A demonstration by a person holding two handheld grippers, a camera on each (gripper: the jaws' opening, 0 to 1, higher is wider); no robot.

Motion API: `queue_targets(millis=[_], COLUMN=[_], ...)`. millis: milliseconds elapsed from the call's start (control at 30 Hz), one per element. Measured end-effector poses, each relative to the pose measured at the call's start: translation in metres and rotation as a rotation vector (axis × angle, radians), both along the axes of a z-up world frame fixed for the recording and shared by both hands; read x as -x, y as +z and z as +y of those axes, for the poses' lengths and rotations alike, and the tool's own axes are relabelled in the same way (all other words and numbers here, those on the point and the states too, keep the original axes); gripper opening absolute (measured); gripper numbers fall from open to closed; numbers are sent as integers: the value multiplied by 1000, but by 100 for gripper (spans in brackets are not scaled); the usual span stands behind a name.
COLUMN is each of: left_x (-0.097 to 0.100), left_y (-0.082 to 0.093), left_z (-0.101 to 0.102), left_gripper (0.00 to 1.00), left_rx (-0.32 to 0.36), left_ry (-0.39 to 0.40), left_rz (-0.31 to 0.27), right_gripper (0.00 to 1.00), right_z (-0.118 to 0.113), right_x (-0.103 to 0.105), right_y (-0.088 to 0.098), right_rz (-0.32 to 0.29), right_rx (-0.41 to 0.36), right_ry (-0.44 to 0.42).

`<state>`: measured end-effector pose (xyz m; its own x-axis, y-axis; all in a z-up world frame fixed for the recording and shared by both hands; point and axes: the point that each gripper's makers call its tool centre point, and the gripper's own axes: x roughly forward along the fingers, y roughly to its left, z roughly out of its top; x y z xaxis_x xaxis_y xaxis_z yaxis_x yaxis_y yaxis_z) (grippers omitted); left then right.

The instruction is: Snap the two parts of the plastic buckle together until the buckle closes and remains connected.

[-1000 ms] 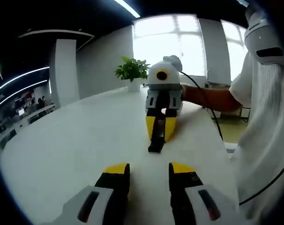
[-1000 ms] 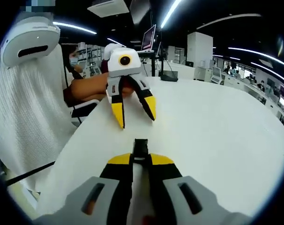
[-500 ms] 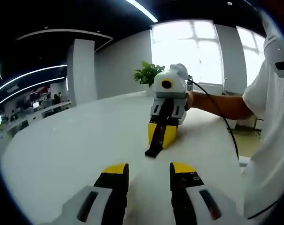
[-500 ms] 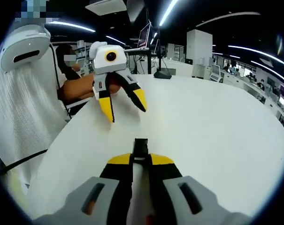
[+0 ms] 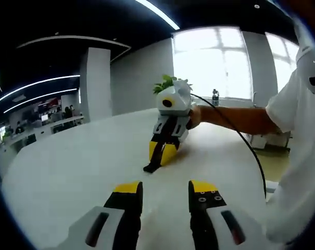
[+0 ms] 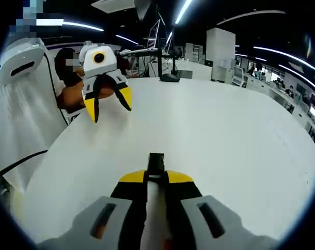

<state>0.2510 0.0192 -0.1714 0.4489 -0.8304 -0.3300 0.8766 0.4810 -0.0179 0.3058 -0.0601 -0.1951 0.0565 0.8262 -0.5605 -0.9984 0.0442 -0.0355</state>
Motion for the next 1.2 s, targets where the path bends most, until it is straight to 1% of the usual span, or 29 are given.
queue_targets(millis=[100, 233, 333, 433, 467, 600, 633, 733, 867, 933, 1200], left_x=[-4, -8, -12, -15, -15, -17, -17, -17, -17, -15, -17], left_y=[-1, 0, -1, -2, -3, -5, -5, -5, -5, -5, -5], left_z=[5, 8, 11, 13, 14, 17, 18, 20, 21, 21, 24], left_gripper=[35, 34, 34, 35, 35, 35, 35, 35, 35, 35, 35], left_rx=[3, 24, 23, 14, 13, 11, 10, 14, 18, 24, 15], left_ry=[44, 75, 96, 123, 129, 143, 147, 154, 159, 154, 165], left_rz=[19, 29, 32, 17, 14, 20, 21, 22, 25, 28, 22], right_gripper=[12, 12, 12, 12, 12, 12, 12, 12, 12, 12, 12], right_z=[0, 3, 3, -1, -3, -1, -3, -5, -7, -11, -7], right_x=[-9, -10, -10, -26, -32, -39, -47, -51, -56, -66, -67], right_y=[-1, -2, -2, -3, -3, -3, -3, -3, -5, -5, -7], right_rz=[0, 7, -4, 7, 1, 0, 2, -3, -4, 1, 3], right_rx=[-1, -6, -7, -14, -16, -12, -11, -13, -9, -15, -20], right_ry=[-6, 0, 4, 11, 7, -8, -8, 1, -10, -13, -3])
